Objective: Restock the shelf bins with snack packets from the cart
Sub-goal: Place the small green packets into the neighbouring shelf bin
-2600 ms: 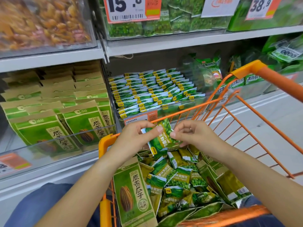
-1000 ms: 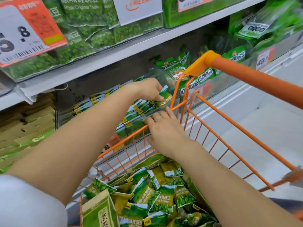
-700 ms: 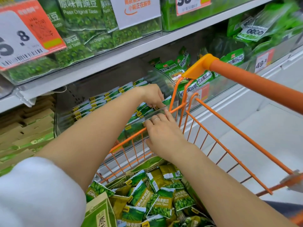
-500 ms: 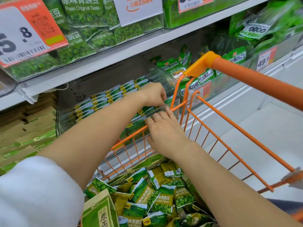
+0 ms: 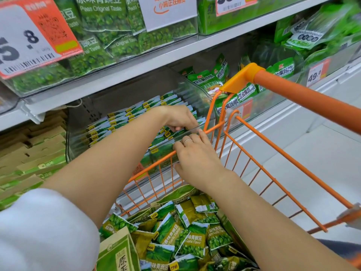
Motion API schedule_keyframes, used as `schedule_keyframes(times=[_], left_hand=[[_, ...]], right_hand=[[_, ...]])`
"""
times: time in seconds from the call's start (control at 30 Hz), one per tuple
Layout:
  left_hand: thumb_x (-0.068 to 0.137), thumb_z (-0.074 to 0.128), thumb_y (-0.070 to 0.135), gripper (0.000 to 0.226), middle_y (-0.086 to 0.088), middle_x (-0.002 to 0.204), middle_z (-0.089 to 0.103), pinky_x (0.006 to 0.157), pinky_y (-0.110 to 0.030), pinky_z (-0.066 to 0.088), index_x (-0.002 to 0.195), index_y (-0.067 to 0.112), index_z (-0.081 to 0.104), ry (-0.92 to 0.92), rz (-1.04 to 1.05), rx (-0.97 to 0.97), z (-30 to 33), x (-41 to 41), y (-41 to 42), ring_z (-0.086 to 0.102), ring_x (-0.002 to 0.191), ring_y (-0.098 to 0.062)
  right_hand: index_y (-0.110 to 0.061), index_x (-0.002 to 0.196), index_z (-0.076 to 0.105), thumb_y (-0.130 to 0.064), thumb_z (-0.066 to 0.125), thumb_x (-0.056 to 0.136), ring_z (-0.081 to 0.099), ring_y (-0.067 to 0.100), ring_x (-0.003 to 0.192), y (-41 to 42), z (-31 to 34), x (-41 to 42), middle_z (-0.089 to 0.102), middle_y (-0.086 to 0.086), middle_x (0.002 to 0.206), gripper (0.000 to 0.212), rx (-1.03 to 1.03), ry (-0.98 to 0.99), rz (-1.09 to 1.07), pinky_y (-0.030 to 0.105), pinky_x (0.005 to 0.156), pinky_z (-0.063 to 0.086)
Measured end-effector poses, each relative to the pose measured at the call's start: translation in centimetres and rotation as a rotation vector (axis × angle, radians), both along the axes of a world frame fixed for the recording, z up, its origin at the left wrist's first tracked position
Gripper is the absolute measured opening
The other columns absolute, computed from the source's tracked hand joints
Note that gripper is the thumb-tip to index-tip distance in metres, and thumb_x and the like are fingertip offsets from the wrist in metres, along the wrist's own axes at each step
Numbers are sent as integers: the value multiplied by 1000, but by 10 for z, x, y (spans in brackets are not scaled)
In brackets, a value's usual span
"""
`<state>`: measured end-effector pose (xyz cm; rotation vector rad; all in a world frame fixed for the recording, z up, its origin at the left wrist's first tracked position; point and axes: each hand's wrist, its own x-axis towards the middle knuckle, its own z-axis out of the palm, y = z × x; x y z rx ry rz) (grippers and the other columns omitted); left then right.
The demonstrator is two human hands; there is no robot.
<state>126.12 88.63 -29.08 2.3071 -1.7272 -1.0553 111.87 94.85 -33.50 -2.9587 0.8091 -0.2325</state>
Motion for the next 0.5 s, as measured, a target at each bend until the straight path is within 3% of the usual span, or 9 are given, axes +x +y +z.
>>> schedule_keyframes(times=[0.1,0.27,0.37,0.43,0.5], left_hand=[[90,63,18,13,2,47,42,43,-17,34,83,22,73,-41,-18,1,-8,-1,-3,34,42,-11],[92,60,13,16,1,54,45,43,-18,35,93,14,76,-58,-15,-16,-15,-3,-6,36,44,-13],[91,63,14,13,4,55,58,41,-17,36,93,12,75,-57,-35,-119,-10,5,-4,41,39,-10],[88,67,13,8,-3,80,72,43,-18,40,86,13,75,-42,-33,-205,-9,9,-1,48,42,-10],[87,71,15,6,-2,98,74,47,-17,45,84,12,75,-31,-23,-235,-10,12,4,57,50,-13]], right_hand=[[-9,133,44,-34,47,95,38,32,128,1,0,1,50,13,132,45,-12,4,-6,50,119,5],[-8,129,48,-30,49,93,41,33,125,0,-3,2,54,14,128,42,-14,-29,-5,50,119,7],[-10,132,46,-32,48,94,39,32,127,0,-3,1,52,13,130,44,-10,-19,-2,49,119,5],[-10,134,44,-34,47,95,38,31,128,-1,-4,1,50,12,132,46,-11,-18,1,48,119,3],[-11,135,43,-36,47,95,37,31,129,-1,-3,0,50,12,133,47,-8,-19,2,47,118,2]])
